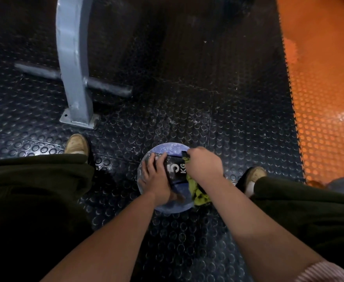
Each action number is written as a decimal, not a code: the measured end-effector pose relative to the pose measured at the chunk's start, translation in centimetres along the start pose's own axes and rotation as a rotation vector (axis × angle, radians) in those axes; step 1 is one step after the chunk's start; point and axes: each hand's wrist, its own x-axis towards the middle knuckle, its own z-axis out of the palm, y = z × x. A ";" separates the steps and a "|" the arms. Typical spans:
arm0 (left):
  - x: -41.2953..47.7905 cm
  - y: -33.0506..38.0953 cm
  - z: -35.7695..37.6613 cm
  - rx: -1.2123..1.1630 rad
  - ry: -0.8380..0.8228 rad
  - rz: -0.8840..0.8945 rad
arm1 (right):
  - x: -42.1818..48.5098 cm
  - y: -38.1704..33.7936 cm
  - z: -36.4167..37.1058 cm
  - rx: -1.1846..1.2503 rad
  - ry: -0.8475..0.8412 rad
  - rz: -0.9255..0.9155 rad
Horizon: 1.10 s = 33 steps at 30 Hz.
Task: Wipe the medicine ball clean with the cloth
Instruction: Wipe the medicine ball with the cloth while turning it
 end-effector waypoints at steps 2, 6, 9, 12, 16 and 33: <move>0.0 0.3 -0.2 0.015 0.033 -0.067 | -0.2 -2.3 0.1 -0.002 0.020 -0.074; 0.1 0.8 -0.8 -0.205 0.128 -0.155 | -0.6 -4.2 1.1 0.021 0.005 -0.135; -0.2 -0.3 -0.3 -0.110 0.121 -0.043 | -0.5 -2.8 1.2 0.159 0.022 -0.038; -0.2 -0.5 0.0 -0.105 0.092 0.009 | -0.1 -1.6 0.9 0.240 0.023 0.053; 0.0 -0.7 0.0 -0.094 0.081 0.009 | 0.7 0.2 0.5 0.345 0.011 0.177; 0.7 -0.5 -1.5 -0.101 0.071 -0.056 | -4.5 0.0 4.7 0.333 0.100 0.140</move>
